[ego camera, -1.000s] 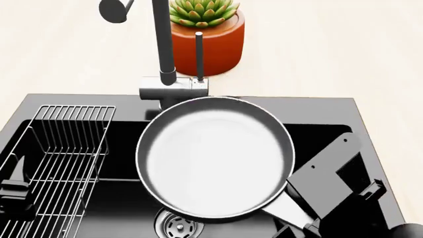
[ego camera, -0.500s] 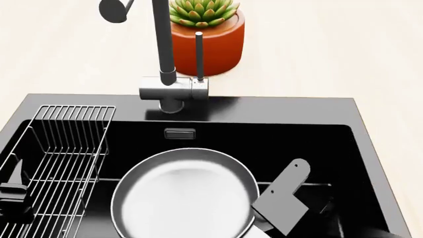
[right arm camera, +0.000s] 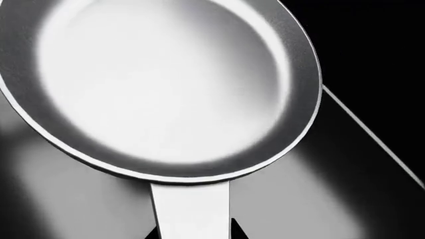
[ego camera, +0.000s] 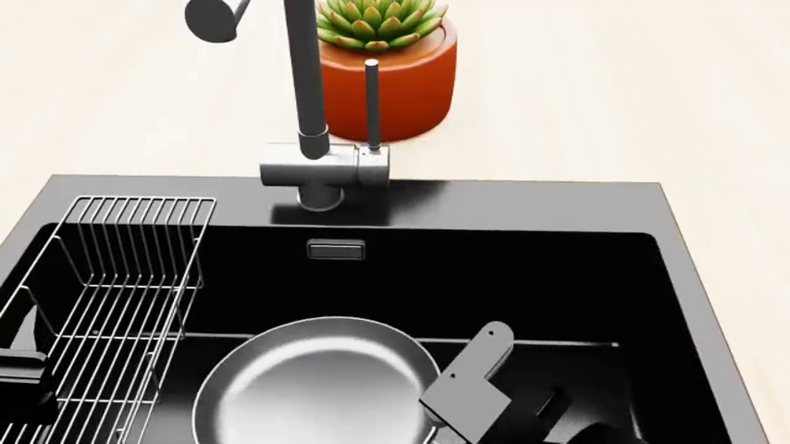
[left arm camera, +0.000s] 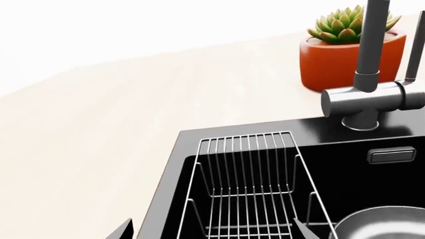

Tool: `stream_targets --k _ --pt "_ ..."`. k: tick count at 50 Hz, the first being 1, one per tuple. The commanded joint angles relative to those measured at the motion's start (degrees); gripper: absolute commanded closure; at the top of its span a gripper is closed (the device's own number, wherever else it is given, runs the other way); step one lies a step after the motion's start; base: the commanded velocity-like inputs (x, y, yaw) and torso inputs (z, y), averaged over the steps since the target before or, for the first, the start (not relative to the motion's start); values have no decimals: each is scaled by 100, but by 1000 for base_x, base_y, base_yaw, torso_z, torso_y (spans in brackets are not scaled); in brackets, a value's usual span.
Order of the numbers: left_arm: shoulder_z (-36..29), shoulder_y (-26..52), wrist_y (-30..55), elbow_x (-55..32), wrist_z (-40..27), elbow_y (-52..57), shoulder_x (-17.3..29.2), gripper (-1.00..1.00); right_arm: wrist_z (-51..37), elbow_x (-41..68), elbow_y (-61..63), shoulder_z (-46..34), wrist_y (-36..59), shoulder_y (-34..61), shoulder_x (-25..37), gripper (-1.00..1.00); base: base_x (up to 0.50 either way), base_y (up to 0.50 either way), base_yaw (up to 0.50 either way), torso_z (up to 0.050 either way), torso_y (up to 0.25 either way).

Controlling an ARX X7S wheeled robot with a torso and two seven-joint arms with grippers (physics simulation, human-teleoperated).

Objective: Pick the pan and sponge and place them into the sink. Then turn on the water.

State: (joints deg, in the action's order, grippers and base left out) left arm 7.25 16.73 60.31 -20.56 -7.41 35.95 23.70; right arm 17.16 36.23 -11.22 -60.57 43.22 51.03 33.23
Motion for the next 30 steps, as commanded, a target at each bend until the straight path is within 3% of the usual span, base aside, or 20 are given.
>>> stream_targets --k 1,20,28,29,30 --pt "55 -62 -76 -34 93 0 -5 -100 215 -401 -916 29 -603 115 -562 100 0 0 0 10 0" --pt "64 -145 -165 -27 62 -67 2 -100 686 -826 -2632 -205 -1621 51 -1285 100 0 0 1 0 1" --pt "46 -187 -237 -17 60 -118 0 -100 716 -834 -2698 -231 -1645 11 -1318 100 0 0 3 0 0" --pt "43 -187 -243 -19 64 -124 3 -100 702 -827 -2660 -230 -1620 5 -1299 -100 0 0 0 0 0" --pt "24 -187 -258 -10 60 -136 2 -100 694 -823 -2629 -235 -1594 -5 -1284 -100 0 0 0 0 0"
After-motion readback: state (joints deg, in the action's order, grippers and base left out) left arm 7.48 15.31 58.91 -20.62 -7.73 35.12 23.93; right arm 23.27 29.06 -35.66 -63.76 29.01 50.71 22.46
